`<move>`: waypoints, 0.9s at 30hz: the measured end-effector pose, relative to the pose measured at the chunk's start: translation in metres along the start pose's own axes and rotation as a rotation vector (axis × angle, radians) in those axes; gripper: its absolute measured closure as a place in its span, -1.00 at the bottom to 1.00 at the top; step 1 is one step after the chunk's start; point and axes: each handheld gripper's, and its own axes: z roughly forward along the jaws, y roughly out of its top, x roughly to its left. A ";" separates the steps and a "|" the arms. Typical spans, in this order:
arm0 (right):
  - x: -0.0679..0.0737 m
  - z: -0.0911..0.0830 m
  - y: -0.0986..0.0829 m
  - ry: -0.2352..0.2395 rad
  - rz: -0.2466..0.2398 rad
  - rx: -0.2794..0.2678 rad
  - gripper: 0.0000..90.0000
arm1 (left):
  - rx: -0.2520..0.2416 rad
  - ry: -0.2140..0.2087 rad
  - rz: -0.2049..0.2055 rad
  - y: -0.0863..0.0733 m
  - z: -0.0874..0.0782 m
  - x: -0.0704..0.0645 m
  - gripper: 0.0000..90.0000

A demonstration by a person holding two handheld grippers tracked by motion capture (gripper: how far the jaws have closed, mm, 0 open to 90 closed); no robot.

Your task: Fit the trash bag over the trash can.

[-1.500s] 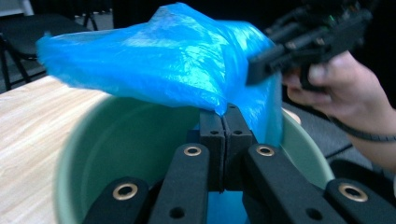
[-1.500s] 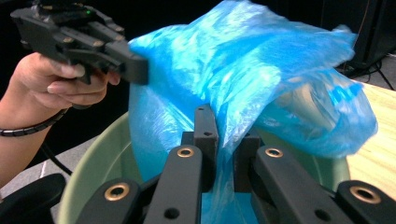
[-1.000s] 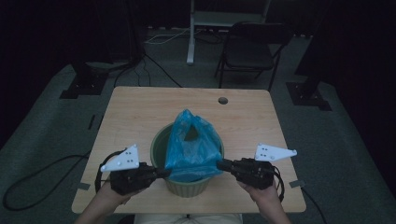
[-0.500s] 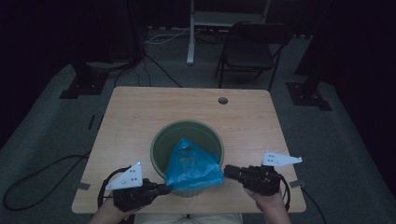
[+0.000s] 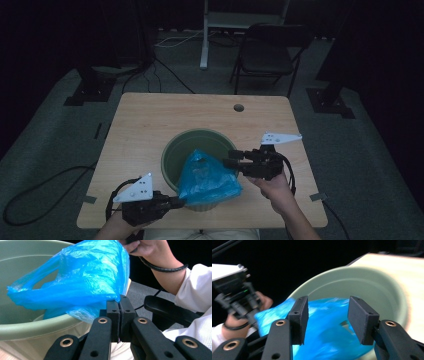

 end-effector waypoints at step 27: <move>0.009 0.006 -0.091 0.265 0.066 0.169 0.97 | 0.045 -0.034 -0.036 -0.013 0.019 0.000 0.91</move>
